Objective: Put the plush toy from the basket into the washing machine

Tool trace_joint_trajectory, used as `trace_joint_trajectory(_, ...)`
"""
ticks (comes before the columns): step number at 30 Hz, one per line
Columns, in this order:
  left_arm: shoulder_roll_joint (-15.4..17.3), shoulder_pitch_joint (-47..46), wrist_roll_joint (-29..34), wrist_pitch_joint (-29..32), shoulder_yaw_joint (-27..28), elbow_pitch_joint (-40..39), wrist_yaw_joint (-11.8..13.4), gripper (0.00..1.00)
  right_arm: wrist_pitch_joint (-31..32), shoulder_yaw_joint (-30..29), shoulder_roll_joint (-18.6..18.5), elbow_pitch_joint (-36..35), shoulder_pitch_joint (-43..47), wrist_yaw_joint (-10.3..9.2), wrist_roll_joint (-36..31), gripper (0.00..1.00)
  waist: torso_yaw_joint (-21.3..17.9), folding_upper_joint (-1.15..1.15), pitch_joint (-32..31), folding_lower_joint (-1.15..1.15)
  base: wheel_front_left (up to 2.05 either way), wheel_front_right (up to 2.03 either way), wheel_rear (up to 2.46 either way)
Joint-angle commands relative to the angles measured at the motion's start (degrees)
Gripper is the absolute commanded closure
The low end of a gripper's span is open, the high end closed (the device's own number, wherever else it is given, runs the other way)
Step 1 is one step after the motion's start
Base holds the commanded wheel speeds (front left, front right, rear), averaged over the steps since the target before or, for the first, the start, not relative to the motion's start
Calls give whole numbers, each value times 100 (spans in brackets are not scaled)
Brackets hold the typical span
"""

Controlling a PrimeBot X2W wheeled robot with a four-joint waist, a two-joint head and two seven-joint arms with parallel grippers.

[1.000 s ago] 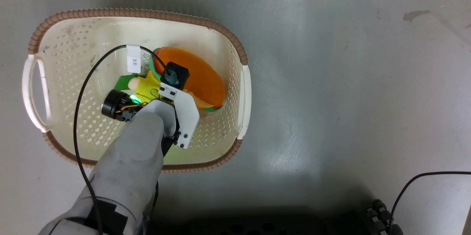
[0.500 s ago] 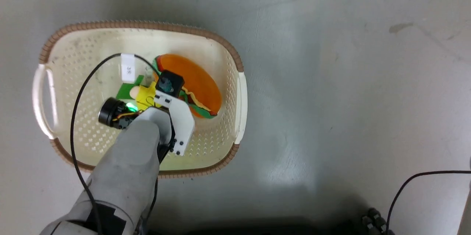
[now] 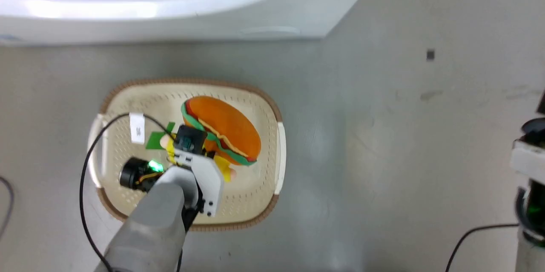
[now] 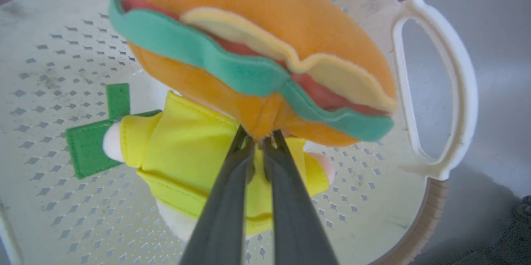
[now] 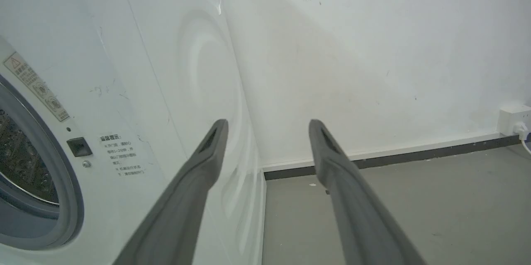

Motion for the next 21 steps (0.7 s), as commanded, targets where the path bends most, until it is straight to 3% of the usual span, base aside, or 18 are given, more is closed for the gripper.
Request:
trace_joint_trajectory(1, -8, 105, -60, -134, 0, -3, -37, 100, -24, 31, -3, 71, 136, 5, -40, 0, 58, 0, -585, 0, 0, 0, 0)
trace_joint_trajectory(12, -13, 703, -215, -697, 17, -371, 42, 100, -24, 98, -3, 484, 893, 5, -131, 0, 186, 0, -1976, 0, 0, 0, 0)
trace_joint_trajectory(21, 320, 1434, -149, -710, 459, -2461, 505, 100, -24, 66, -3, 774, 1478, 5, -275, 0, 332, 0, -2626, 0, 0, 0, 0)
